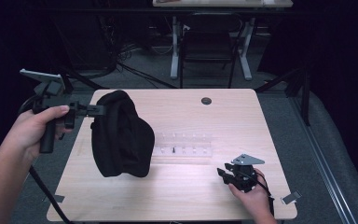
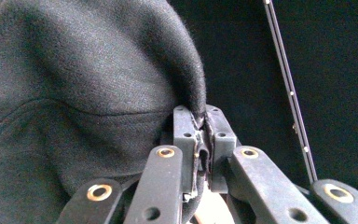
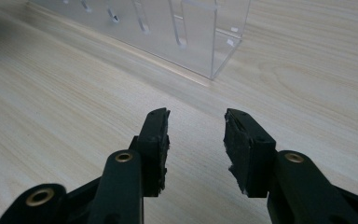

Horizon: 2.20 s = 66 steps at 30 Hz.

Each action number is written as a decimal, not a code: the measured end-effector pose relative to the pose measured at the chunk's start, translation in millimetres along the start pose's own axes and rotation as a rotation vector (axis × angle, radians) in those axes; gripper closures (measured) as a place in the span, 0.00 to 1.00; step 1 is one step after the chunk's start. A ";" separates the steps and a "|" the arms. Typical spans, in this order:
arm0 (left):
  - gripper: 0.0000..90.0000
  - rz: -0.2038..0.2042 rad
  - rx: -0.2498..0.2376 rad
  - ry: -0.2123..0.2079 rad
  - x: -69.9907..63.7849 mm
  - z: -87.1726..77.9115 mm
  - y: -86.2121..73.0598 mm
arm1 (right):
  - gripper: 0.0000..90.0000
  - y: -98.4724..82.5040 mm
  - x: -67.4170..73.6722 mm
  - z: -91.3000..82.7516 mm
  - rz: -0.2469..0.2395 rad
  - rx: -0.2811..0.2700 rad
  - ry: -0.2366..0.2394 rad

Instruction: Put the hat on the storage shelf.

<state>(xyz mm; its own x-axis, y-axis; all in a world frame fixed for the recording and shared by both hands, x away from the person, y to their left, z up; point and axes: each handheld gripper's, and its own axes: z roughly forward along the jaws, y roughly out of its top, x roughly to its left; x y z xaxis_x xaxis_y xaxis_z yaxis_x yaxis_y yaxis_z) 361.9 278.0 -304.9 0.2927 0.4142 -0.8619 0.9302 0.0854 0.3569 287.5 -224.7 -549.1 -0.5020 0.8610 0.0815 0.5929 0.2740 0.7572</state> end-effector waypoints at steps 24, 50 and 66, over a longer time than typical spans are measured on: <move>0.95 -0.015 -0.040 -0.017 -4.9 58.7 40.4 | 0.66 0.5 -3.7 -1.8 0.015 -0.016 0.015; 0.95 0.000 -0.038 0.066 -9.6 103.5 53.1 | 0.66 1.7 -5.9 -4.1 0.022 -0.031 0.030; 0.94 0.043 -0.006 0.044 -19.6 126.9 48.7 | 0.66 8.7 0.4 -6.4 0.015 -0.059 0.043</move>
<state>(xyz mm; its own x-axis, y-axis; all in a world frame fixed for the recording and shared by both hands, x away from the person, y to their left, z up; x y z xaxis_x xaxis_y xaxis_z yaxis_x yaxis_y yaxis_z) 429.5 159.1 -316.3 0.3218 0.4573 -0.8290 0.9158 0.0720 0.3952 288.5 -224.8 -538.3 -0.5210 0.8451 0.1200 0.5627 0.2344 0.7927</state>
